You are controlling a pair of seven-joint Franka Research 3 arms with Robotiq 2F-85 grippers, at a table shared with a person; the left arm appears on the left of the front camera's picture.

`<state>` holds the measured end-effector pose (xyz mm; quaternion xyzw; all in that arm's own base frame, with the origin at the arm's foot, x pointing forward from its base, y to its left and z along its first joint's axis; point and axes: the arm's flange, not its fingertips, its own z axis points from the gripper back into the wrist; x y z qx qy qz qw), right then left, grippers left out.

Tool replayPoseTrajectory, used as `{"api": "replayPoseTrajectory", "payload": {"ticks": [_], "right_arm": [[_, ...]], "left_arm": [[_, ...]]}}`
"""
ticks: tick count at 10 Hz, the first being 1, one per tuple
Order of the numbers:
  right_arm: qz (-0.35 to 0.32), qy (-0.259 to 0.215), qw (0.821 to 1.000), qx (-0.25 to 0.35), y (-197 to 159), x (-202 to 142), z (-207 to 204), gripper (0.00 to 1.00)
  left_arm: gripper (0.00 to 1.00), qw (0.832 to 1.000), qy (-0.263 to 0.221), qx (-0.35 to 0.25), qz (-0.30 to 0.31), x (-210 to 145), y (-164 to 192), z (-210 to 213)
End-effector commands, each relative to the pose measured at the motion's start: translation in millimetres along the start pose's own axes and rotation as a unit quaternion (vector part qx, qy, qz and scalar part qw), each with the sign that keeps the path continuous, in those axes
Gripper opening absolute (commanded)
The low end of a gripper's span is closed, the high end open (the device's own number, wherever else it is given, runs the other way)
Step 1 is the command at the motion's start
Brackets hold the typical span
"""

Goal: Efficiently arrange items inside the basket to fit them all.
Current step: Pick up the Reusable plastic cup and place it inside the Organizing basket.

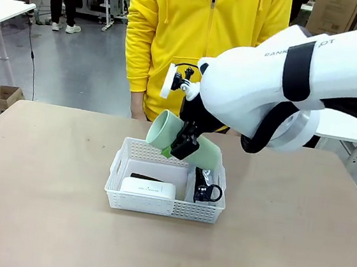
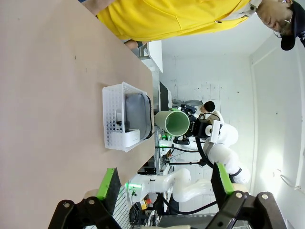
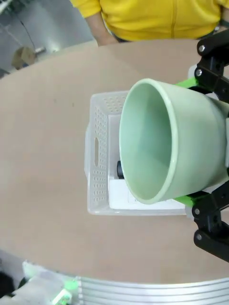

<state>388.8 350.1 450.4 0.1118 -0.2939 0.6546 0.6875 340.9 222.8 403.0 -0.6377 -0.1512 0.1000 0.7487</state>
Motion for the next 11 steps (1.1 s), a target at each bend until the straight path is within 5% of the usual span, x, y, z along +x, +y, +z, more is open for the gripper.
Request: {"api": "replayPoseTrajectory", "payload": {"ticks": [1, 5, 11], "right_arm": [[-0.024, 0.035, 0.999, -0.016, -19.7, 43.9, -18.0, 0.92], [-0.064, 0.069, 0.995, 0.028, -49.5, 79.2, -87.1, 0.92], [-0.098, 0.168, 0.978, 0.077, -56.1, 58.7, -157.3, 0.92]], "left_arm": [[1.00, 1.000, 0.001, 0.003, 0.001, -1.1, -2.0, 0.5], [1.00, 1.000, 0.001, 0.003, 0.001, -1.1, -2.0, 0.5], [1.00, 1.000, 0.001, 0.003, 0.001, -1.1, -2.0, 0.5]]}}
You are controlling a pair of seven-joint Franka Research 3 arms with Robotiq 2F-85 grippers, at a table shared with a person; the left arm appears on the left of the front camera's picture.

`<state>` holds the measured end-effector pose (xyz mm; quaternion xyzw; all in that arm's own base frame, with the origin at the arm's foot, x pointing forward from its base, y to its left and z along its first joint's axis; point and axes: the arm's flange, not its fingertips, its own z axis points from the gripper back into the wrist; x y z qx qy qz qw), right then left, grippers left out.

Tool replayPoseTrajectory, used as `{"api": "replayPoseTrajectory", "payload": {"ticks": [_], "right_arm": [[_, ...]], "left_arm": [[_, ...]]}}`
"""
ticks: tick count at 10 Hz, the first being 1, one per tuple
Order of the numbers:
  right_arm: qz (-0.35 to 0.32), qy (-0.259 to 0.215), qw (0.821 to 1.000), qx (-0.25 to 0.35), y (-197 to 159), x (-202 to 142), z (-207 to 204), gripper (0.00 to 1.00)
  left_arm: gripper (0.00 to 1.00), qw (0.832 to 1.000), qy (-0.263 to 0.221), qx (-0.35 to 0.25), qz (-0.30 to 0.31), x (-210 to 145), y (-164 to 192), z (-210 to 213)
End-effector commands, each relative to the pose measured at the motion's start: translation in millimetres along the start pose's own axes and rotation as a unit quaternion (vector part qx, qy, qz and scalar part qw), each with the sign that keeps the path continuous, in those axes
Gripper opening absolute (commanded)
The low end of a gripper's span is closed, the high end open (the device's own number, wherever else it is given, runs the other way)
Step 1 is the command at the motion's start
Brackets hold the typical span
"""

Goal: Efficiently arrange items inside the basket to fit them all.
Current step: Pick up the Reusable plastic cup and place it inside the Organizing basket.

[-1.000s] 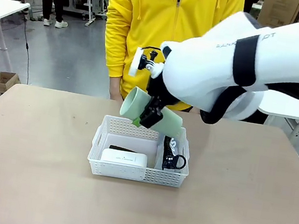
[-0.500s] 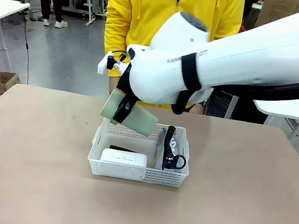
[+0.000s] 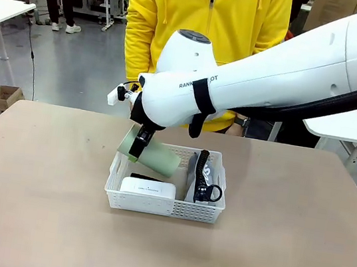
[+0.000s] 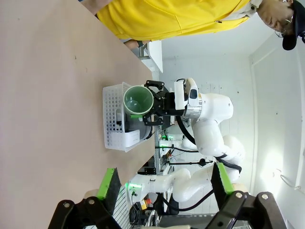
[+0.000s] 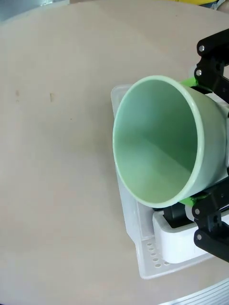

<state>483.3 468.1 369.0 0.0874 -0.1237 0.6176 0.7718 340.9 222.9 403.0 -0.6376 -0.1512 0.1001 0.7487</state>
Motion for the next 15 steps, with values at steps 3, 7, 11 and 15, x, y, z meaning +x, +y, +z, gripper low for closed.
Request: {"api": "replayPoseTrajectory", "payload": {"ticks": [3, 7, 11, 15], "right_arm": [[-0.014, 0.055, 0.998, -0.013, 2.6, -7.5, -13.2, 0.92], [0.022, 0.084, 0.996, -0.031, 4.7, -8.6, -20.9, 0.92], [0.038, 0.085, 0.995, -0.028, 6.6, -7.0, -23.5, 0.92], [0.053, 0.087, 0.994, -0.031, 7.9, -7.3, -22.4, 1.00]], "left_arm": [[1.00, 1.000, 0.001, 0.003, 0.000, -1.1, -2.1, 0.5], [1.00, 1.000, 0.001, 0.003, 0.000, -1.1, -2.1, 0.5], [1.00, 1.000, 0.001, 0.003, 0.000, -1.1, -2.1, 0.5], [1.00, 1.000, 0.001, 0.003, 0.000, -1.1, -2.1, 0.5]]}}
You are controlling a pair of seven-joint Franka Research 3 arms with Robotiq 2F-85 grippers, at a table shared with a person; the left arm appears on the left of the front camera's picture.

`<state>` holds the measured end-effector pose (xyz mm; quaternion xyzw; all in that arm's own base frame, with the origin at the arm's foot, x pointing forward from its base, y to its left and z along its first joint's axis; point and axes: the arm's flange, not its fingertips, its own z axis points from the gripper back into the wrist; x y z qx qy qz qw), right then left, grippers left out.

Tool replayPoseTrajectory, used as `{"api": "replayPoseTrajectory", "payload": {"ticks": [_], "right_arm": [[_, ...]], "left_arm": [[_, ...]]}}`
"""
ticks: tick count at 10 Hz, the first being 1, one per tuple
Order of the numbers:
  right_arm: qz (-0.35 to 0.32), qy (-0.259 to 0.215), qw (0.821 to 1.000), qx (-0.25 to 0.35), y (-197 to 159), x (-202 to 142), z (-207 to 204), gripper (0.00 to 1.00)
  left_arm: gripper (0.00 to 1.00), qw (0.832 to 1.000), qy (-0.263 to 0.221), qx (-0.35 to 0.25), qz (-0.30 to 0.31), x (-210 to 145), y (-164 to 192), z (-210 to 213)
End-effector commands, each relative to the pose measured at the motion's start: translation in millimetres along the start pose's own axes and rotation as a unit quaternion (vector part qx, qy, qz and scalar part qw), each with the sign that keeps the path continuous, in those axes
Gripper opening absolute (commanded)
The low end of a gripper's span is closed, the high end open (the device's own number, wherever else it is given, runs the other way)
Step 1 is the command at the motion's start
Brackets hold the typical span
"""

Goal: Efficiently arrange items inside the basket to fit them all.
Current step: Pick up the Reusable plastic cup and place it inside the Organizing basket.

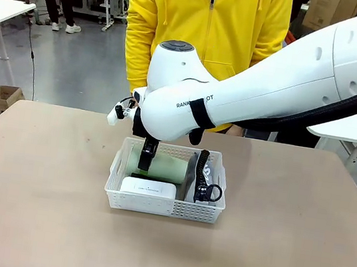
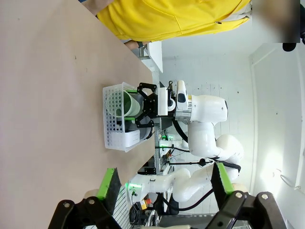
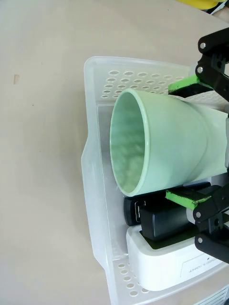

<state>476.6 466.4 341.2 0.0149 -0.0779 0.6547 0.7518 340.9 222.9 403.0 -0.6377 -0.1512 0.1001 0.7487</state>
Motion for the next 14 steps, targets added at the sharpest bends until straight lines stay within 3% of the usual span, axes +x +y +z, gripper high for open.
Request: {"api": "replayPoseTrajectory", "payload": {"ticks": [1, 5, 7, 10, 11, 12, 13, 14], "right_arm": [[0.004, 0.003, 1.000, -0.015, 1.6, 1.4, 5.7, 1.00], [-0.006, -0.029, 0.999, -0.035, 7.5, -23.7, 34.2, 1.00], [-0.001, -0.090, 0.995, -0.031, 14.4, -72.1, 88.2, 1.00], [-0.107, -0.153, 0.981, 0.049, 22.2, -192.0, 166.4, 1.00], [-0.138, -0.199, 0.968, 0.064, 28.1, -237.8, 181.2, 1.00], [-0.227, -0.205, 0.950, 0.069, 34.0, -287.2, 188.9, 1.00], [-0.256, -0.264, 0.925, 0.095, 44.7, -340.5, 192.5, 1.00], [-0.305, -0.292, 0.899, 0.113, 55.1, -382.6, 189.8, 1.00]], "left_arm": [[1.00, 1.000, 0.001, 0.003, 0.000, -1.1, -2.1, 0.5], [1.00, 1.000, 0.001, 0.003, 0.000, -1.1, -2.1, 0.5], [1.00, 1.000, 0.001, 0.003, 0.000, -1.1, -2.1, 0.5], [1.00, 1.000, 0.001, 0.003, 0.000, -1.1, -2.1, 0.5], [1.00, 1.000, 0.001, 0.003, 0.000, -1.1, -2.1, 0.5], [1.00, 1.000, 0.001, 0.003, 0.000, -1.1, -2.1, 0.5], [1.00, 1.000, 0.001, 0.003, 0.000, -1.1, -2.1, 0.5], [1.00, 1.000, 0.001, 0.003, 0.000, -1.1, -2.1, 0.5]]}}
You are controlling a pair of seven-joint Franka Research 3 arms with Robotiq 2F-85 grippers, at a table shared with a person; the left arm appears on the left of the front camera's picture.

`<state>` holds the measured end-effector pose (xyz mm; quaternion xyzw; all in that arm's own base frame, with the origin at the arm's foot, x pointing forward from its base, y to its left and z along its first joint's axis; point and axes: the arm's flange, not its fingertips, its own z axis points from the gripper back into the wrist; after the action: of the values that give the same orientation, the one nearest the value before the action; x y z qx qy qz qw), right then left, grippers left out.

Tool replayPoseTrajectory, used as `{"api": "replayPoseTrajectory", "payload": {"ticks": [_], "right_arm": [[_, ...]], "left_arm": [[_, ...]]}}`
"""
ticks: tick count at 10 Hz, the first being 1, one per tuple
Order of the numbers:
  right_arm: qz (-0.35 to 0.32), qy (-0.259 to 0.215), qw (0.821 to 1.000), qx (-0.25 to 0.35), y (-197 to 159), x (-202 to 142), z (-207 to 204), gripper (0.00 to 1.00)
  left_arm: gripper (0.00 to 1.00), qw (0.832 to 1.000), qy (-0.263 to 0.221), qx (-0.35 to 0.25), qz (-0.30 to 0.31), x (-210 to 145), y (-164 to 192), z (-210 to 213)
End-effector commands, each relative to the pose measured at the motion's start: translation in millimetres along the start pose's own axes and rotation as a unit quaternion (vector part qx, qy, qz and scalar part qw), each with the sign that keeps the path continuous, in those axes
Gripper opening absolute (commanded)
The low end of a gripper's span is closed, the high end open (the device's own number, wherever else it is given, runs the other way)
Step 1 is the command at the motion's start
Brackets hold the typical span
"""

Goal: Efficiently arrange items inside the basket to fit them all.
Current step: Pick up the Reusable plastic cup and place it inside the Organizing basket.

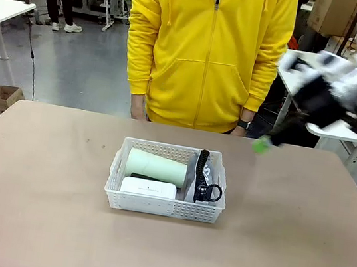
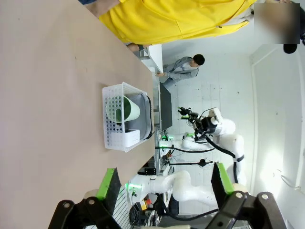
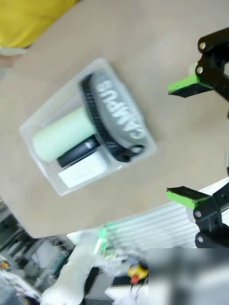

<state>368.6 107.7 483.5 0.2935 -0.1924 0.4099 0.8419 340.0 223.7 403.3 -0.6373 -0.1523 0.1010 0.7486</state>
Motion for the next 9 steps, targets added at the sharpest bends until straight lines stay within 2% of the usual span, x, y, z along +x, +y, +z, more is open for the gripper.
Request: {"api": "replayPoseTrajectory", "payload": {"ticks": [1, 3, 4, 5, 6, 9], "right_arm": [[-0.049, -0.083, 0.995, 0.040, -16.2, -69.3, 27.0, 1.00], [-0.123, -0.176, 0.974, 0.073, -32.1, -144.9, 36.5, 1.00], [-0.120, -0.218, 0.963, 0.104, -39.1, -168.8, 30.4, 1.00], [-0.146, -0.244, 0.948, 0.143, -50.7, -187.8, 14.0, 1.00], [-0.133, -0.162, 0.975, 0.077, -62.8, -122.3, 72.8, 1.00], [-0.133, -0.162, 0.975, 0.077, -62.8, -122.3, 72.8, 1.00]], "left_arm": [[1.00, 1.000, 0.002, 0.002, 0.001, -0.6, -1.9, -0.6], [1.00, 1.000, 0.002, 0.002, 0.001, -0.6, -1.9, -0.6], [1.00, 1.000, 0.002, 0.002, 0.001, -0.6, -1.9, -0.6], [1.00, 1.000, 0.002, 0.002, 0.001, -0.6, -1.9, -0.6], [1.00, 1.000, 0.002, 0.002, 0.001, -0.6, -1.9, -0.6], [1.00, 1.000, 0.002, 0.002, 0.001, -0.6, -1.9, -0.6]]}}
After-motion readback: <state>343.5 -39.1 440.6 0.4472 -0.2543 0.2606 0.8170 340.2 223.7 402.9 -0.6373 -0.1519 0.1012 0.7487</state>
